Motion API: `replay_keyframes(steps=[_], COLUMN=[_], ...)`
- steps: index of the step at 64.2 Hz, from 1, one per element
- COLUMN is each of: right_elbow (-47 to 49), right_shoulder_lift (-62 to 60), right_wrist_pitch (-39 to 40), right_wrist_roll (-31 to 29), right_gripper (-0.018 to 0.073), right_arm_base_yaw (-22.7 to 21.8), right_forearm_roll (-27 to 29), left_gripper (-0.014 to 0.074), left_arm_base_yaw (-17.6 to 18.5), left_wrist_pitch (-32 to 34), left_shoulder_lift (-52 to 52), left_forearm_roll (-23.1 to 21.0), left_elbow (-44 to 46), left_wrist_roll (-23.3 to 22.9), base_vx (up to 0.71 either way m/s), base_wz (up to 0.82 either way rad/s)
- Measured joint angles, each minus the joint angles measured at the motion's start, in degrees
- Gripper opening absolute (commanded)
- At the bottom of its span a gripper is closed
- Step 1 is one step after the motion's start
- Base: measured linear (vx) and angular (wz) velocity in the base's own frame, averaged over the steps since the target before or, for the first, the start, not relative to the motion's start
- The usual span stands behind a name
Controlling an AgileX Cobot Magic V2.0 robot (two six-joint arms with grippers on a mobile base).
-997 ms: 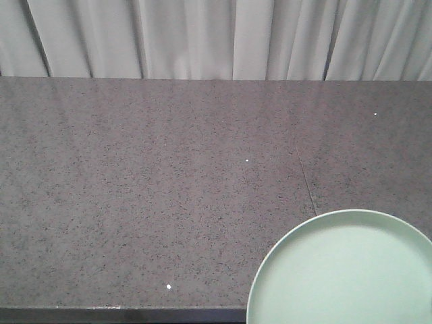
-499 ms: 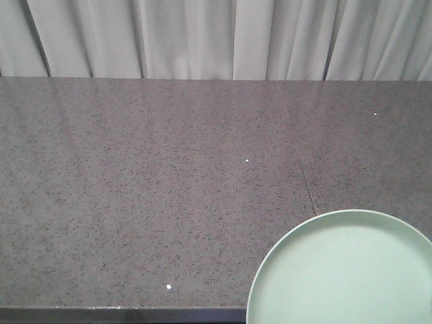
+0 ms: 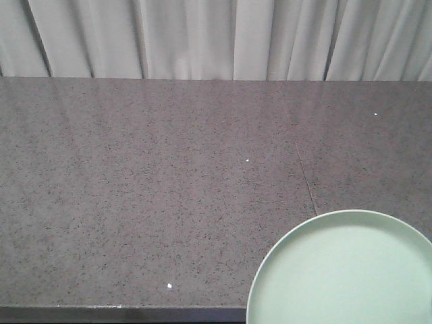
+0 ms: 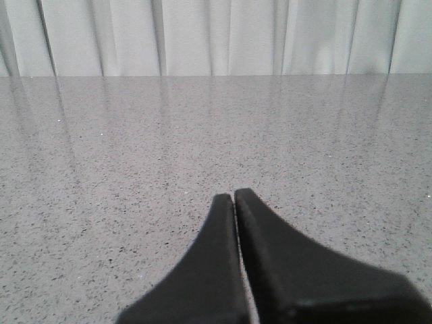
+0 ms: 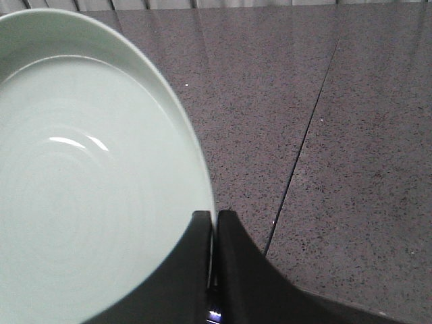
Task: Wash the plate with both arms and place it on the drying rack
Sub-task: 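Drive the base away from the counter holding the plate in the right gripper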
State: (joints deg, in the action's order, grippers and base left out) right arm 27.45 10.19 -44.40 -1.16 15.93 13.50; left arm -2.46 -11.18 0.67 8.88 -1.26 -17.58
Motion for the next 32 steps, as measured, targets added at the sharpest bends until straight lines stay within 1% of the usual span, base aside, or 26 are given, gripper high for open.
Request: replay_keyframes(steps=[15,32], right_elbow=[0.0,0.0], right_shoulder_lift=[0.0,0.0], right_wrist_pitch=[-0.1,-0.1], right_wrist_roll=[0.0,0.0], right_gripper=[-0.0001,-0.0001], right_arm_base_yaw=[0.0,0.0], right_forearm_roll=[0.0,0.0], left_gripper=[-0.0006,-0.0006], left_arm_base_yaw=[0.0,0.0], left_wrist_pitch=[0.0,0.0], left_shoulder_lift=[0.0,0.0], left_forearm_roll=[0.0,0.0], left_elbow=[0.0,0.0], left_wrist_roll=[0.0,0.0], base_vx=[-0.02,-0.05], base_wz=[0.07,0.19])
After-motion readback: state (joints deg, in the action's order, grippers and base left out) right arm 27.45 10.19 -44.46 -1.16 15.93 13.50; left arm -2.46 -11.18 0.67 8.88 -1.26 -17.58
